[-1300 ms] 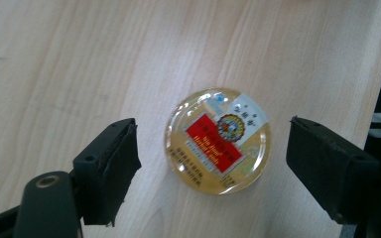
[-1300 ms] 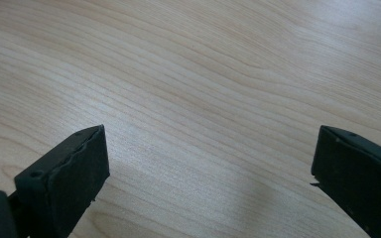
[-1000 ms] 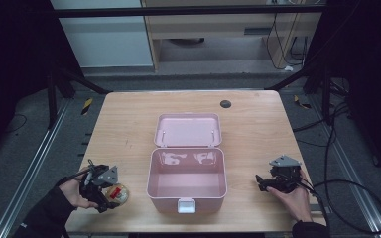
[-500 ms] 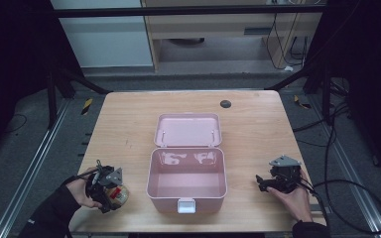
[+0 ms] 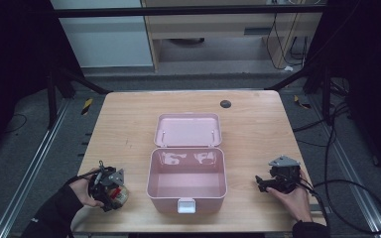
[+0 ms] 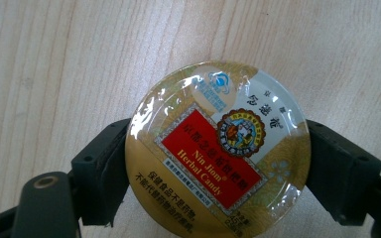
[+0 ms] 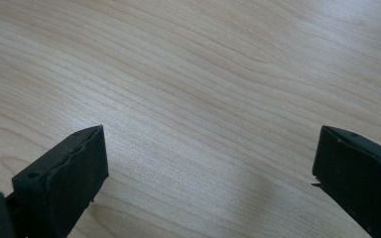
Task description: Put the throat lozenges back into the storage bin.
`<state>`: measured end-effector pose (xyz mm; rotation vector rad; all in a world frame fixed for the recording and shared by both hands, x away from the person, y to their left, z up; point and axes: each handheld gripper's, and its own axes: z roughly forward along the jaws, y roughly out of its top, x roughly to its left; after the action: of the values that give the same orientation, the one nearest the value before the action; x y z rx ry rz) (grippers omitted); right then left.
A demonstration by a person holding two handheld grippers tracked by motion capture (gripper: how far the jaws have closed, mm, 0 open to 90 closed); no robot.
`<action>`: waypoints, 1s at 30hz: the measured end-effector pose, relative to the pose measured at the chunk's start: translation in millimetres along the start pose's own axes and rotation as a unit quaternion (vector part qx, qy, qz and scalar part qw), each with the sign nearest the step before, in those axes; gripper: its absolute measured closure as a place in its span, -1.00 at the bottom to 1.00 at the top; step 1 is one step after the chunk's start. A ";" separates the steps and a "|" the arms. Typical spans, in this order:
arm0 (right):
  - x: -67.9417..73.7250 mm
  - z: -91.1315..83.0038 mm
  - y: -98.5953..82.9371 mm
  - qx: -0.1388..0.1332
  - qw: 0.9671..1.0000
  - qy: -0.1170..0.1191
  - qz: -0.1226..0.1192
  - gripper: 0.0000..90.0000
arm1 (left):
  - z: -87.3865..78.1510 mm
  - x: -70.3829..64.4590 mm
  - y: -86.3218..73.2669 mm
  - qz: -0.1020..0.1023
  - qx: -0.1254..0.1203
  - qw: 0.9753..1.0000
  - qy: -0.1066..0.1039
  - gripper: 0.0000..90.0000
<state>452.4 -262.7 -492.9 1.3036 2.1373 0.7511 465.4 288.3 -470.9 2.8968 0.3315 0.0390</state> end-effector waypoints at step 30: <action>-1.2 -1.9 0.0 -0.003 1.000 0.002 0.000 -0.96 | -98.0 -3.0 44.9 0.035 -0.056 0.997 0.030 -0.57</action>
<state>451.6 -264.0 -491.3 1.2996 2.1373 0.7600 467.3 266.5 -365.3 2.7992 0.2299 0.1516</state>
